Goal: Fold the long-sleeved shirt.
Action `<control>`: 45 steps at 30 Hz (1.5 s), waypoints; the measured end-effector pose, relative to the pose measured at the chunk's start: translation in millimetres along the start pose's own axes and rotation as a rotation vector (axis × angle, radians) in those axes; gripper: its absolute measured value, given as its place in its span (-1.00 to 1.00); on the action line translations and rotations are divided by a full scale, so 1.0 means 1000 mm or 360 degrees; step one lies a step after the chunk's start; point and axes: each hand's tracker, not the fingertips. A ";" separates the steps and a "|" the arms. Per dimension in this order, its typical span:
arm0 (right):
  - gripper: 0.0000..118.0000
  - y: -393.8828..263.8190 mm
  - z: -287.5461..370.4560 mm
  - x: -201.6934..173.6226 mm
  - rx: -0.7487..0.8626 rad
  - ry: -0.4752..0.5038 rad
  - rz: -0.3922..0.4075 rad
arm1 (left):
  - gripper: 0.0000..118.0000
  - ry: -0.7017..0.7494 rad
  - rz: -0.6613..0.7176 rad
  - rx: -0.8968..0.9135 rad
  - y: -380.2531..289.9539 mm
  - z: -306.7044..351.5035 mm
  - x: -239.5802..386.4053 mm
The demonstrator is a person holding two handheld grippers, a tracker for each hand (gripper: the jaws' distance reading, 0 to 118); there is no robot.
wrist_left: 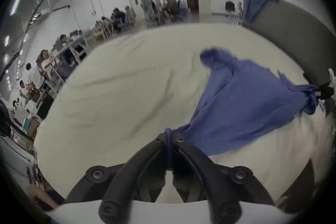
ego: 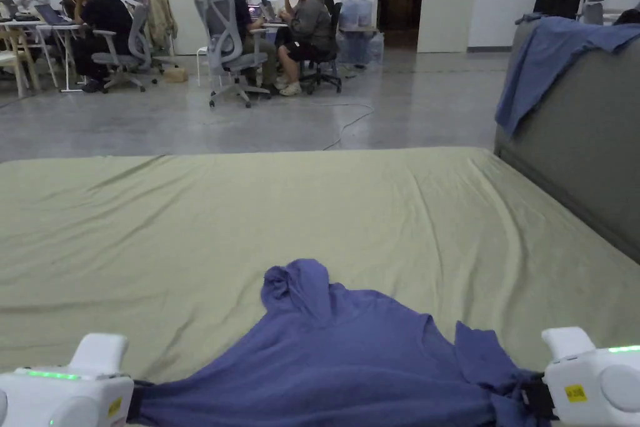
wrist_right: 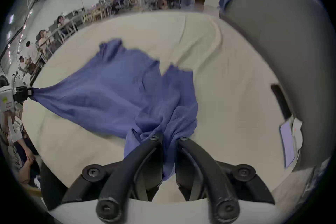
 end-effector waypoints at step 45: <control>-0.99 0.146 -0.093 -0.063 0.0040 0.0105 0.0196 | -0.99 -0.0127 0.0208 -0.0255 -0.021 -0.043 0.012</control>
